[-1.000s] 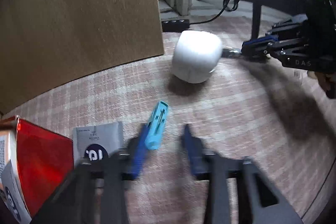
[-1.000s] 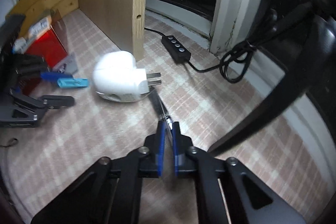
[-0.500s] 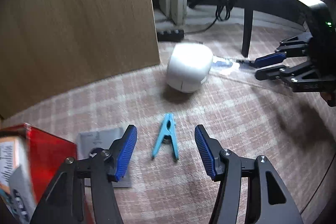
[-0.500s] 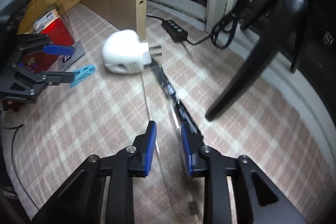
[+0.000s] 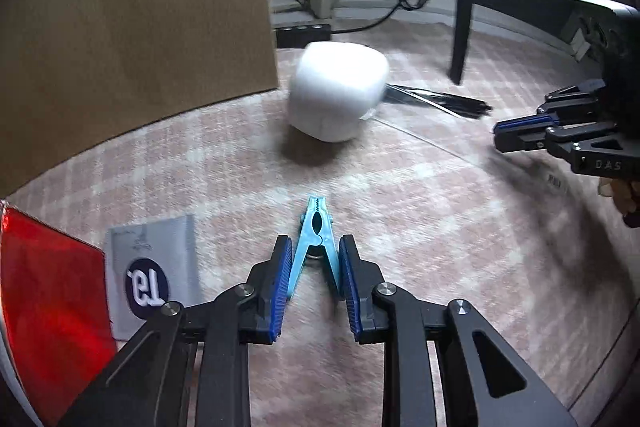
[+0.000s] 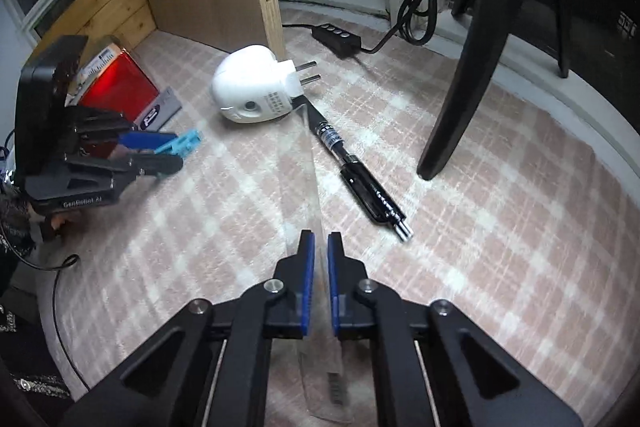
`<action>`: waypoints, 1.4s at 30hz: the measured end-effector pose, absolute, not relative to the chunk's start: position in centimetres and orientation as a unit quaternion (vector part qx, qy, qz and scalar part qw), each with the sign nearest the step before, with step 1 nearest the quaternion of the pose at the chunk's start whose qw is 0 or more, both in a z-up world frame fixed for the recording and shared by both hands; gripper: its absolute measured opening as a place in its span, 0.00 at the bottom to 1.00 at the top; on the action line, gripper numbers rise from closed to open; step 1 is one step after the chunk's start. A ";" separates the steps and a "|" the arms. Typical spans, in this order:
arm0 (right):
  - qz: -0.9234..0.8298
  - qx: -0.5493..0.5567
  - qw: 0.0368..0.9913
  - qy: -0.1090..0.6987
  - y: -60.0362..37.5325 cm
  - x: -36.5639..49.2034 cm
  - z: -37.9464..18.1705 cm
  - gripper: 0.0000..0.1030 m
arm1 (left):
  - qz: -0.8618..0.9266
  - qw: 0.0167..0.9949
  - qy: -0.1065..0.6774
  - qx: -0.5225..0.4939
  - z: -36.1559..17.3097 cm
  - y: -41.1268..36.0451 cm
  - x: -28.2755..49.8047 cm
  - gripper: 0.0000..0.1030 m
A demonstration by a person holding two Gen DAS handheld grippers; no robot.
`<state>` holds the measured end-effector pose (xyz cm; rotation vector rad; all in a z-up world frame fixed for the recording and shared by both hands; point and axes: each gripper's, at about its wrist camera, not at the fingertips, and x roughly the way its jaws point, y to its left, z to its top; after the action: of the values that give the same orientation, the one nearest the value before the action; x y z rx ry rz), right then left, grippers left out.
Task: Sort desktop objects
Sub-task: 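Carry the clothespin into the red bin and open the left tool, then move both open tools back over the white plug and black pen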
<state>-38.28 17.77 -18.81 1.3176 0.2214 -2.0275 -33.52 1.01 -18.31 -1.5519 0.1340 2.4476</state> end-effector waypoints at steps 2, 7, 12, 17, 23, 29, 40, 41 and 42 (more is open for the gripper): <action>-0.790 0.503 0.341 0.079 18.0 -37.7 -18.3 0.03 | 0.841 0.126 0.042 -0.525 -17.6 1.2 -32.9 0.22; -0.807 0.488 0.332 0.029 19.5 -35.6 -16.2 0.02 | 0.852 0.145 0.022 -0.502 -14.7 0.8 -30.8 0.22; -0.832 0.462 0.306 -0.028 20.2 -32.7 -13.9 0.02 | 0.865 0.153 0.012 -0.478 -11.8 0.9 -28.4 0.22; -0.848 0.428 0.303 -0.080 20.0 -28.3 -9.9 0.02 | 0.880 0.147 0.005 -0.451 -8.4 -0.7 -24.3 0.22; -0.831 0.404 0.365 -0.116 14.1 -24.0 -5.3 0.02 | 0.896 0.092 0.000 -0.435 -5.1 -7.3 -17.6 0.22; -0.789 0.394 0.447 -0.152 3.6 -22.4 -2.7 0.02 | 0.910 0.016 -0.005 -0.414 -3.1 -15.2 -13.9 0.22; -0.763 0.445 0.456 -0.110 -12.1 -25.1 -4.0 0.07 | 0.920 -0.046 -0.023 -0.388 -2.5 -21.4 -14.7 0.21; -0.764 0.442 0.458 -0.109 -11.8 -25.0 -3.8 0.07 | 0.922 -0.047 -0.027 -0.384 -2.4 -21.7 -14.4 0.21; -0.771 0.434 0.455 -0.103 -11.2 -24.8 -3.6 0.08 | 0.923 -0.048 -0.026 -0.382 -2.3 -21.7 -14.0 0.21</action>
<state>-24.82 -11.25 -3.58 1.0700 -0.2533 -1.9022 -14.00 -21.71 -2.28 -1.2377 -0.0848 2.9903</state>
